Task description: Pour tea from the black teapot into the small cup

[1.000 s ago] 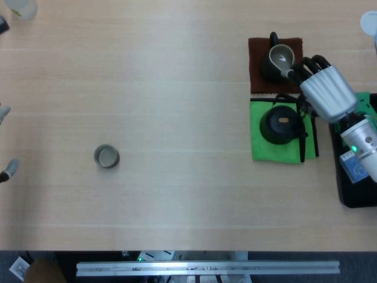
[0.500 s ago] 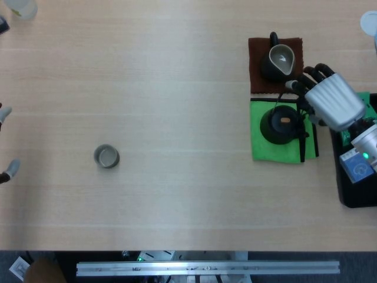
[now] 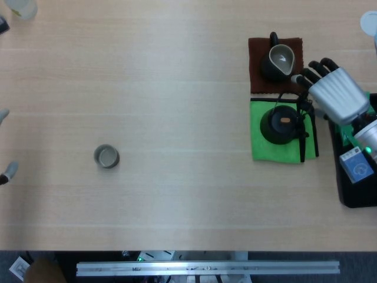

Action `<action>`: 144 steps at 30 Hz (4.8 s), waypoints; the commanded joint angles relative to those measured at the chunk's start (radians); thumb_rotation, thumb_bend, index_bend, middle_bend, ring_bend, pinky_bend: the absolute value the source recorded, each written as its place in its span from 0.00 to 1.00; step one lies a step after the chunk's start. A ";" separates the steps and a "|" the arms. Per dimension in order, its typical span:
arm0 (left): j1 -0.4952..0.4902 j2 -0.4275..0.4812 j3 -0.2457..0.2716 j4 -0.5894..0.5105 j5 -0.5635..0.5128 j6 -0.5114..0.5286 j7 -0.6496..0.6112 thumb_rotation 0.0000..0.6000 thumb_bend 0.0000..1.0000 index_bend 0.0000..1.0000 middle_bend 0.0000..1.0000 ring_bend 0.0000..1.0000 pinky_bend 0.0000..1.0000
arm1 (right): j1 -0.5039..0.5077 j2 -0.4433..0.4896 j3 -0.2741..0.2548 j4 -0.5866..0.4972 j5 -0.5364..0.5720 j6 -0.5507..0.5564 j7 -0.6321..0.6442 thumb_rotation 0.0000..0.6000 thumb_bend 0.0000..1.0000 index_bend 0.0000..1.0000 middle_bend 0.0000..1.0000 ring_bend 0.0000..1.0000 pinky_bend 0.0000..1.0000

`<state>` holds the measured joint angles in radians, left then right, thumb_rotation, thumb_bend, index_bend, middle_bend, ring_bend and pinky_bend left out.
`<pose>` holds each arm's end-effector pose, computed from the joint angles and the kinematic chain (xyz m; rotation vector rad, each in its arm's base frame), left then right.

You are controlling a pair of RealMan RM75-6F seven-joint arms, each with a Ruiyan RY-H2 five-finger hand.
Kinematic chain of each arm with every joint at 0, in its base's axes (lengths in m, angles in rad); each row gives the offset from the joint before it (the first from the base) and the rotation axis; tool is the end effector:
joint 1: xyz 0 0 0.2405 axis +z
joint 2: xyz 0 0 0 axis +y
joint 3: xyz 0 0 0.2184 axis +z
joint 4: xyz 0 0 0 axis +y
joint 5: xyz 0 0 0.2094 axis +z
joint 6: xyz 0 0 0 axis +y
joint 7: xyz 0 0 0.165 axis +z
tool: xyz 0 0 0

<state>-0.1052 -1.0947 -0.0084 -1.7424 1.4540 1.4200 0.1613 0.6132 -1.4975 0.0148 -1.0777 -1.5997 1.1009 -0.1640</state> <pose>-0.2631 0.1927 0.1241 -1.4548 -0.9467 -0.7919 -0.2130 -0.3342 0.0167 1.9986 -0.4201 0.7474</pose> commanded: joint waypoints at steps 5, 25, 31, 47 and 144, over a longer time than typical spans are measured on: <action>0.000 0.001 0.001 -0.004 0.002 -0.002 0.002 1.00 0.23 0.11 0.11 0.10 0.07 | 0.018 -0.040 -0.007 0.093 -0.012 -0.019 0.021 1.00 0.00 0.29 0.32 0.23 0.25; 0.008 0.016 0.007 -0.025 0.000 0.000 0.005 1.00 0.23 0.12 0.11 0.10 0.07 | 0.037 -0.188 -0.042 0.311 -0.109 0.137 0.156 1.00 0.00 0.29 0.30 0.21 0.22; 0.004 0.013 0.005 -0.027 0.005 -0.004 0.007 1.00 0.23 0.12 0.11 0.10 0.07 | 0.037 -0.153 -0.062 0.275 -0.138 0.167 0.155 1.00 0.00 0.29 0.30 0.21 0.22; 0.011 0.019 0.010 -0.025 0.007 0.000 -0.001 1.00 0.23 0.12 0.11 0.10 0.07 | 0.036 -0.079 -0.102 0.160 -0.157 0.122 0.113 1.00 0.00 0.29 0.30 0.21 0.22; 0.064 0.071 0.026 0.000 0.050 0.048 -0.104 1.00 0.23 0.12 0.11 0.10 0.07 | 0.108 0.072 0.003 -0.446 0.072 -0.234 -0.163 1.00 0.00 0.29 0.36 0.22 0.22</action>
<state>-0.0414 -1.0234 0.0175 -1.7420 1.5035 1.4678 0.0570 0.7165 -1.4313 0.0166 -1.5181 -1.5280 0.8703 -0.3351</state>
